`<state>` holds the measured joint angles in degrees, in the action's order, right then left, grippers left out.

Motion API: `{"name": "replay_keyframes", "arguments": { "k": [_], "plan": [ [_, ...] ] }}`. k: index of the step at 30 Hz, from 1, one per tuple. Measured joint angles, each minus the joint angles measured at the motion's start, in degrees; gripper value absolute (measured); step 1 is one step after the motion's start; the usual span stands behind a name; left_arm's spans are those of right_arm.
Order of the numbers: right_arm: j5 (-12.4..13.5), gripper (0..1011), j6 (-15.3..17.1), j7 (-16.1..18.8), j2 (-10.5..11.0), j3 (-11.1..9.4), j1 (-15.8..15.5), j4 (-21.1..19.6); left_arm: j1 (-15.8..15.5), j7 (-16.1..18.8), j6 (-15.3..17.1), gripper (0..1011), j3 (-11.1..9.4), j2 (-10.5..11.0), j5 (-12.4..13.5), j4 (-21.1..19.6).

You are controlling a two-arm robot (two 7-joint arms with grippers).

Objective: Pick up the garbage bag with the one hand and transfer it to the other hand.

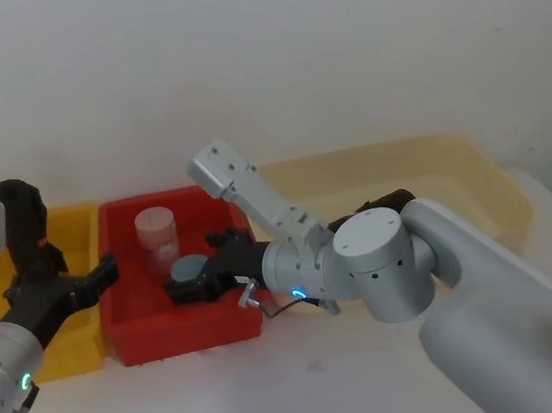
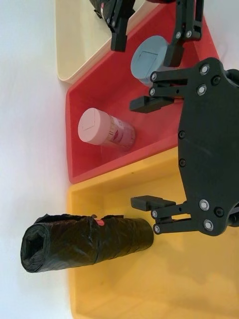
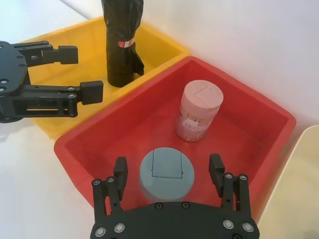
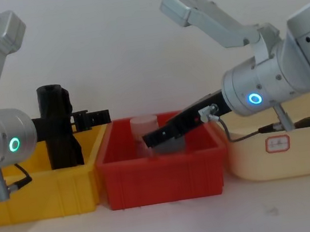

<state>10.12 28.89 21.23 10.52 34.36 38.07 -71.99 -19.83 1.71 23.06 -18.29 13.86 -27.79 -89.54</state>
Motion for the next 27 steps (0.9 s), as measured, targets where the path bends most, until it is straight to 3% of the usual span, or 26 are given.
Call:
{"name": "replay_keyframes", "arguments": {
  "k": [23, 27],
  "plan": [
    [-1.6, 1001, 0.6, 0.8, -1.0, 0.2, 1.2, 3.3, 0.0, 0.0, 0.0, 1001, 0.0, 0.0, 0.0, 0.0],
    [-1.7, 932, 0.6, 1.2, -1.2, 0.2, 1.6, 3.9, 0.0, 0.0, 0.0, 1001, 0.0, 0.0, 0.0, 0.0]
  ]
}}
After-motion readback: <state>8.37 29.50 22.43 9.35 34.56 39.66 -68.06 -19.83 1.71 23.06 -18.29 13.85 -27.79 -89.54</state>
